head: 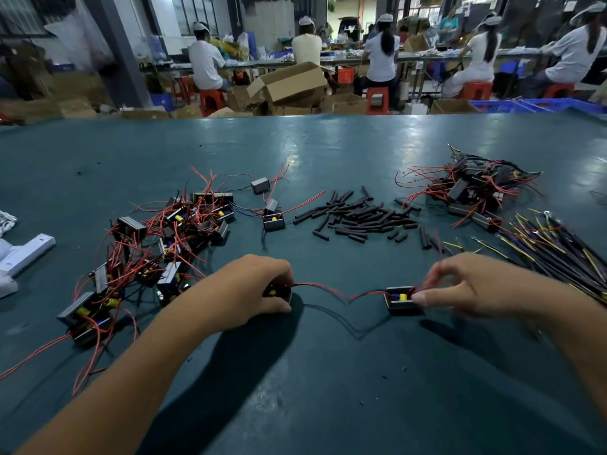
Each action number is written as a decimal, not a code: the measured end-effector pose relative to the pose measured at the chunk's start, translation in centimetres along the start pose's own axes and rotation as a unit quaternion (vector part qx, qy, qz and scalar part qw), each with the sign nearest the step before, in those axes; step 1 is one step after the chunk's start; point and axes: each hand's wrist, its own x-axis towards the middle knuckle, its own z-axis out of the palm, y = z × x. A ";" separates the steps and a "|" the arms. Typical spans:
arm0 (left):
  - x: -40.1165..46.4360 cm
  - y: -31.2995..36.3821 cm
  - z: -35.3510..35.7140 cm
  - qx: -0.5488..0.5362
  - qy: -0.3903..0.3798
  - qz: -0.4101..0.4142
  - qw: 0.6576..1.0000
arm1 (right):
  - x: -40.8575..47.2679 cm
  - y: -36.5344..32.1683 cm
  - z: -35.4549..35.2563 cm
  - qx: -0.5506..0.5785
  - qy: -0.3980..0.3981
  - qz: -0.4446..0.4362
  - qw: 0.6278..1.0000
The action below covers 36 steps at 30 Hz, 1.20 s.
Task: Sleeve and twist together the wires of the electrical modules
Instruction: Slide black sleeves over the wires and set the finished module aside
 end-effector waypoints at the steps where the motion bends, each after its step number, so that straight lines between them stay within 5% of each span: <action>1: 0.1 0.3 0.3 0.003 0.009 0.003 1.000 | -0.5 0.3 -0.8 -0.014 0.023 0.014 1.000; 4: 0.3 1.4 1.1 0.017 0.036 0.014 0.999 | -2.2 1.1 -3.3 -0.064 0.154 0.012 0.986; 6: 0.4 1.9 1.2 0.031 0.057 0.031 0.997 | -2.7 0.9 -3.7 -0.041 0.251 -0.094 0.963; 9: 0.7 2.8 0.6 -0.006 0.103 0.095 0.990 | -2.9 -1.6 -1.9 -0.029 0.256 -0.295 0.920; 12: 1.3 4.2 0.2 -0.061 0.103 0.153 0.981 | -2.5 -3.5 1.1 -0.123 0.223 -0.375 0.891; 16: 2.1 5.0 0.3 -0.080 0.082 0.198 0.973 | -0.9 -3.6 3.6 -0.201 0.215 -0.347 0.891; 22: 2.9 4.2 -0.1 -0.204 0.014 0.192 0.960 | 0.3 -2.7 4.1 -0.137 0.197 -0.357 0.903; 36: 3.6 4.4 0.1 -0.222 -0.060 0.187 0.955 | 0.4 -1.9 3.6 -0.116 0.168 -0.374 0.905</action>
